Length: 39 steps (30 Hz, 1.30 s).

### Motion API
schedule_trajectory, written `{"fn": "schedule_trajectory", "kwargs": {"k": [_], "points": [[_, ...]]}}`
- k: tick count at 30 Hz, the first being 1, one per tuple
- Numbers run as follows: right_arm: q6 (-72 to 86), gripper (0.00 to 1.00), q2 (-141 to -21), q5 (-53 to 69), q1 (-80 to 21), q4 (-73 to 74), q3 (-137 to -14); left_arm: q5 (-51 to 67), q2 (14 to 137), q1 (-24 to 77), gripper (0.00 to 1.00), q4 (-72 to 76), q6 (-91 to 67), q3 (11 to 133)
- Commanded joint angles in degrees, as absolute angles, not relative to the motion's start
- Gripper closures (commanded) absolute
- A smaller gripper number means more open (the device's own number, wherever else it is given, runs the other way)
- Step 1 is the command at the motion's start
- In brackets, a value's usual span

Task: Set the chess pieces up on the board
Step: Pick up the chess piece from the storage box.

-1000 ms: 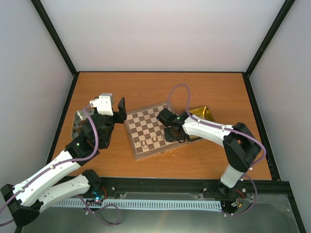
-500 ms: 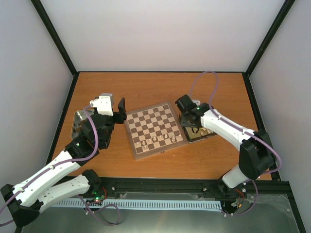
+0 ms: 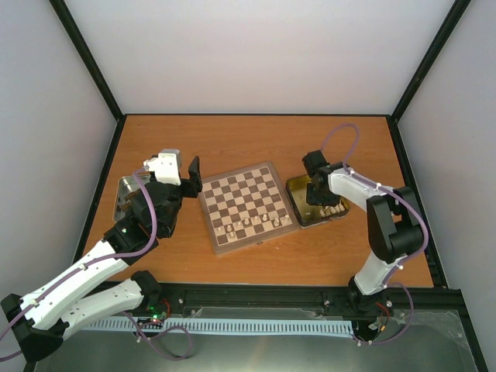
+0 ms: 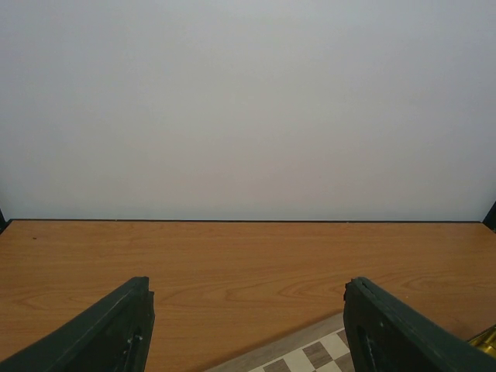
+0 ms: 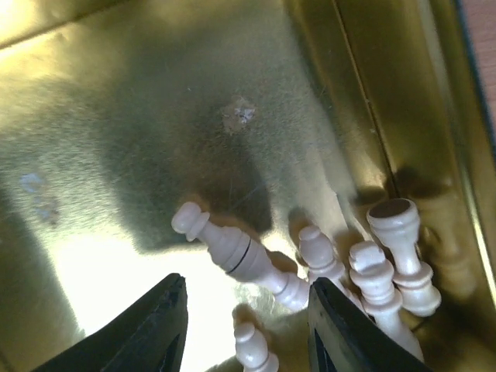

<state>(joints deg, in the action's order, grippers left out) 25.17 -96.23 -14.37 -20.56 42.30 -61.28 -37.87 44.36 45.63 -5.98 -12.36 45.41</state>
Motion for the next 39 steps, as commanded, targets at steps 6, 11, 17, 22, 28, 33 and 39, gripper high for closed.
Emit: {"fn": "schedule_trajectory", "kwargs": {"k": [6, 11, 17, 22, 28, 33, 39], "points": [[19.37, 0.60, -102.54, -11.87, -19.06, 38.97, -63.46, -37.90, 44.52, 45.26, 0.32, -5.27, -11.99, 45.64], [19.22, 0.67, -103.78, -13.47, -18.66, 37.72, -63.21, -37.82, 45.15, 45.26, 0.32, -5.87, -12.21, 45.99], [19.49, 0.70, -104.36, -13.42, -18.45, 36.00, -63.21, -37.97, 44.89, 45.26, 0.32, -5.58, -12.20, 45.84], [18.83, 0.70, -105.58, -13.69, -18.21, 35.41, -64.18, -37.87, 45.00, 45.26, 0.32, -5.74, -12.21, 45.88], [18.44, 0.70, -106.52, -14.04, -17.82, 34.72, -63.99, -37.90, 44.96, 45.26, 0.32, -5.63, -12.22, 45.92], [18.15, 0.79, -106.59, -14.44, -17.68, 34.55, -63.84, -37.81, 44.95, 45.26, 0.32, -5.63, -12.17, 45.88], [18.28, 0.88, -104.86, -14.46, -17.67, 33.48, -63.24, -37.55, 45.05, 45.24, 0.32, -5.69, -12.17, 45.88]]}}
